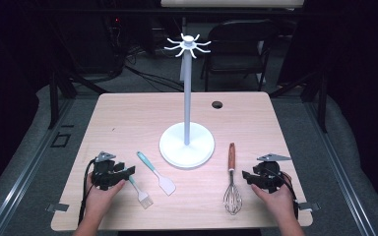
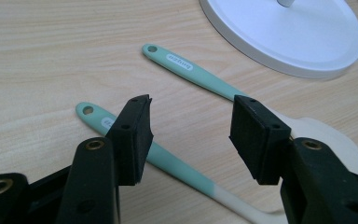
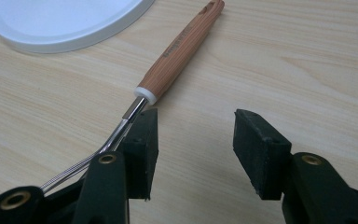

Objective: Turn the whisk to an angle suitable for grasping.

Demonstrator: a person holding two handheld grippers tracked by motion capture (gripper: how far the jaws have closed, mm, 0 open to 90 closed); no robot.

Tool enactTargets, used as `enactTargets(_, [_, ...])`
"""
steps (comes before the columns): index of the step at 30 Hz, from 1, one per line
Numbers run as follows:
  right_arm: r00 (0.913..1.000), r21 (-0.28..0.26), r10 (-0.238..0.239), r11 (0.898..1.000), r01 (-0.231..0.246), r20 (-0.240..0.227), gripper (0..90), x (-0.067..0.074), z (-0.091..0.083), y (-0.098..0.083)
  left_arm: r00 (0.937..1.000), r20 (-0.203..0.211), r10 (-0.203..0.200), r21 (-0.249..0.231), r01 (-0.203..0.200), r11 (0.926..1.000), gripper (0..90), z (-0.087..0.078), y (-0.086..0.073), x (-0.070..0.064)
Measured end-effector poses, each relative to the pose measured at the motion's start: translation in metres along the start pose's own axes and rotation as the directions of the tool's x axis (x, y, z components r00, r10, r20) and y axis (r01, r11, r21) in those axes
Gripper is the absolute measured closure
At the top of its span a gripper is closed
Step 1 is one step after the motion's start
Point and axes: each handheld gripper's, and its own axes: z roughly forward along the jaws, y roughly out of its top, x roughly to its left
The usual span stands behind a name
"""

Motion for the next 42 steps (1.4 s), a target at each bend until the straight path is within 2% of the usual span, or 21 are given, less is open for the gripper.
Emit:
enactTargets(7, [1.0000,0.004,-0.007,1.000,0.007,-0.003,49.5,0.002,0.001,0.000,0.9996,0.020,-0.022,-0.011,0.023,0.9997,49.9,-0.003,-0.001,0.001])
enactTargets(10, [0.9996,0.029,0.010,1.000,-0.009,-0.027,50.9,0.003,0.002,0.004,0.9984,0.033,-0.046,-0.020,0.046,0.9987,50.6,-0.003,-0.002,0.003])
enactTargets(14, [0.9997,0.054,-0.011,0.998,0.012,-0.021,52.5,0.011,0.005,0.012,0.9990,0.027,-0.035,-0.013,0.036,0.9993,50.6,-0.005,-0.003,0.003])
enactTargets(16, [0.9994,0.070,-0.002,0.998,0.005,-0.036,53.5,0.015,0.007,0.016,0.9992,0.024,-0.033,-0.017,0.033,0.9993,50.6,-0.005,-0.004,0.003])
enactTargets(17, [0.9993,0.092,-0.028,0.995,0.030,-0.024,53.8,0.015,0.007,0.019,0.9993,0.024,-0.030,-0.013,0.030,0.9995,50.6,-0.006,-0.004,0.004])
enactTargets(18, [0.9994,0.081,-0.007,0.997,0.010,-0.035,53.7,0.018,0.009,0.020,0.9993,0.021,-0.030,-0.023,0.031,0.9993,50.6,-0.005,-0.005,0.004])
enactTargets(21, [0.9989,0.097,-0.021,0.995,0.025,-0.041,53.3,0.022,0.016,0.023,0.9994,0.022,-0.028,-0.016,0.028,0.9995,50.5,-0.005,-0.006,0.004])
enactTargets(24, [0.9983,0.114,0.010,0.993,-0.004,-0.058,53.1,0.026,0.022,0.024,0.9996,0.018,-0.021,-0.013,0.021,0.9997,50.6,-0.006,-0.007,0.004])
enactTargets(30, [0.9992,0.133,-0.009,0.991,0.014,-0.038,50.7,0.028,0.030,0.026,0.9999,0.008,-0.013,-0.004,0.013,0.9999,52.5,-0.007,-0.009,0.006])
enactTargets(34, [0.9998,0.126,0.006,0.992,-0.003,-0.020,49.2,0.025,0.034,0.028,0.9999,0.008,-0.014,-0.001,0.014,0.9999,53.6,-0.007,-0.010,0.006])
enactTargets(42, [0.9955,0.146,0.095,0.985,-0.093,-0.002,48.7,0.021,0.048,0.038,0.9999,0.009,-0.013,0.006,0.013,0.9999,53.1,-0.006,-0.010,0.006])
